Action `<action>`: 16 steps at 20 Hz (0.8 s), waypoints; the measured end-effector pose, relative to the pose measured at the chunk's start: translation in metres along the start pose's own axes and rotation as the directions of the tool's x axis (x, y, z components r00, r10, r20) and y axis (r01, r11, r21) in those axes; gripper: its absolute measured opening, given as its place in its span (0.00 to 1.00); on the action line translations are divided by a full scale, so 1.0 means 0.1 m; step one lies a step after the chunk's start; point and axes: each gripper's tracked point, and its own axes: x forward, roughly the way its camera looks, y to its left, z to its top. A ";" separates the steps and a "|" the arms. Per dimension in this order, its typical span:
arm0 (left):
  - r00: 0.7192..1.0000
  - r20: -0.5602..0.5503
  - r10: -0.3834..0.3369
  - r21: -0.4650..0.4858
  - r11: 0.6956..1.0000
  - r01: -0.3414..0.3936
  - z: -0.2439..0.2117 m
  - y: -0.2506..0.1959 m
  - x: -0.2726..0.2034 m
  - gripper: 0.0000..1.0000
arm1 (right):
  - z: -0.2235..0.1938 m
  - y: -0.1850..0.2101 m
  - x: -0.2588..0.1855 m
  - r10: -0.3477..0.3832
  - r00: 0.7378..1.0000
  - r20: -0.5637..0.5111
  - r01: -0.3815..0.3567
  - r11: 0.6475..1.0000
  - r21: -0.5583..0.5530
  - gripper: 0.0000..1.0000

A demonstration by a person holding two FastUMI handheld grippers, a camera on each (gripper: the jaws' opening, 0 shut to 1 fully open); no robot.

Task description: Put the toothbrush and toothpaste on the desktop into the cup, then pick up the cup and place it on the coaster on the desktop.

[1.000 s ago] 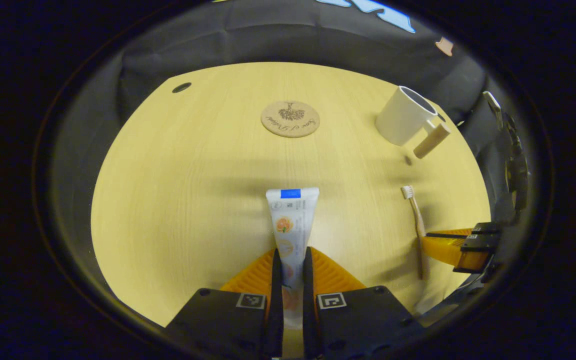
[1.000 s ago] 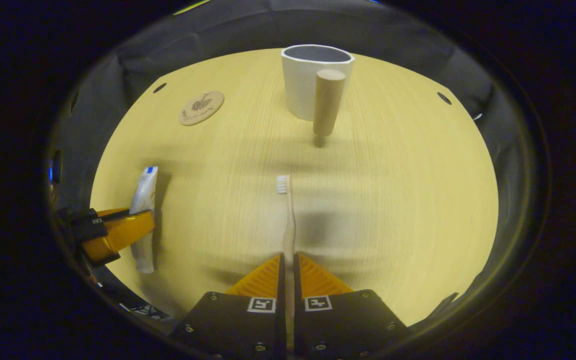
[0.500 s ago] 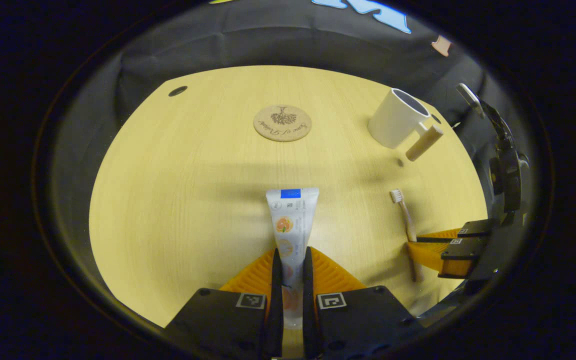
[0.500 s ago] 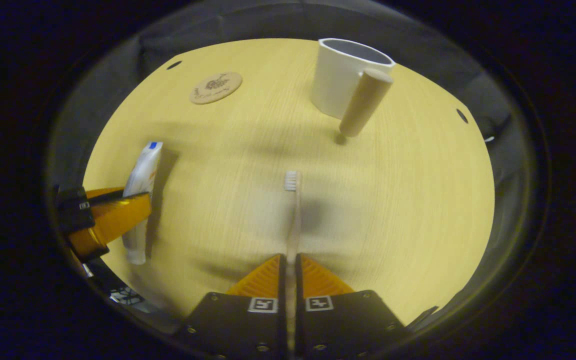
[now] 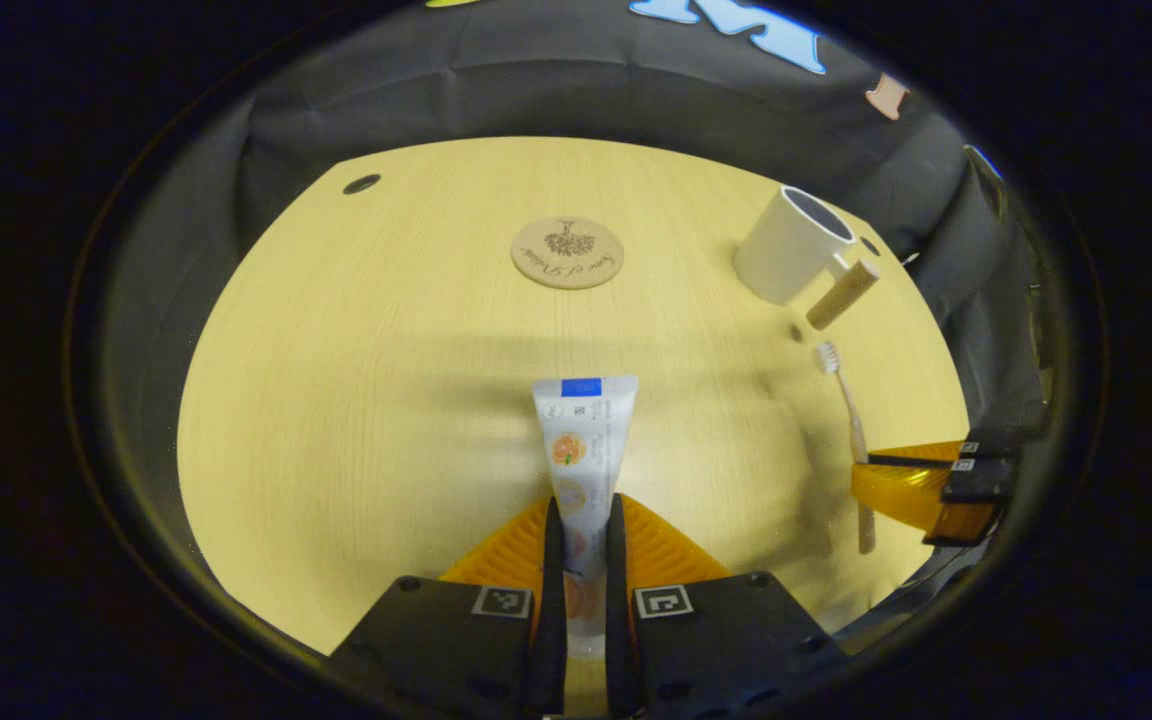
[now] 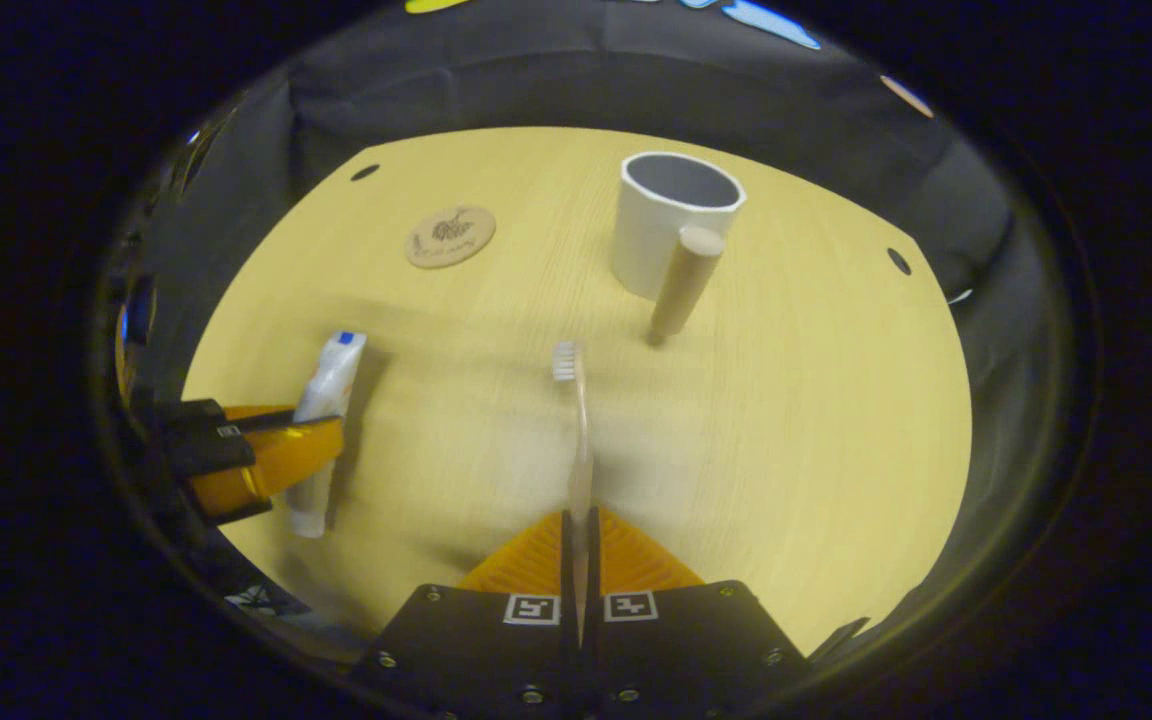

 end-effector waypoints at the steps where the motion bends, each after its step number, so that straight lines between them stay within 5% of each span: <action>1: 1.000 0.020 -0.011 -0.003 1.000 0.011 0.05 -0.03 -0.01 0.24 | 0.11 -0.02 -0.08 0.010 0.999 0.041 -0.011 1.000 0.025 0.01; 8: 0.977 0.204 -0.064 0.008 0.998 0.064 0.63 -0.30 -0.18 0.26 | 0.88 -0.12 -0.54 0.061 0.933 0.355 -0.103 0.990 0.100 0.01; 16: 0.920 0.383 -0.089 0.042 0.996 0.079 1.30 -0.68 -0.27 0.29 | 1.78 -0.16 -0.70 0.076 0.762 0.643 -0.189 0.976 0.108 0.01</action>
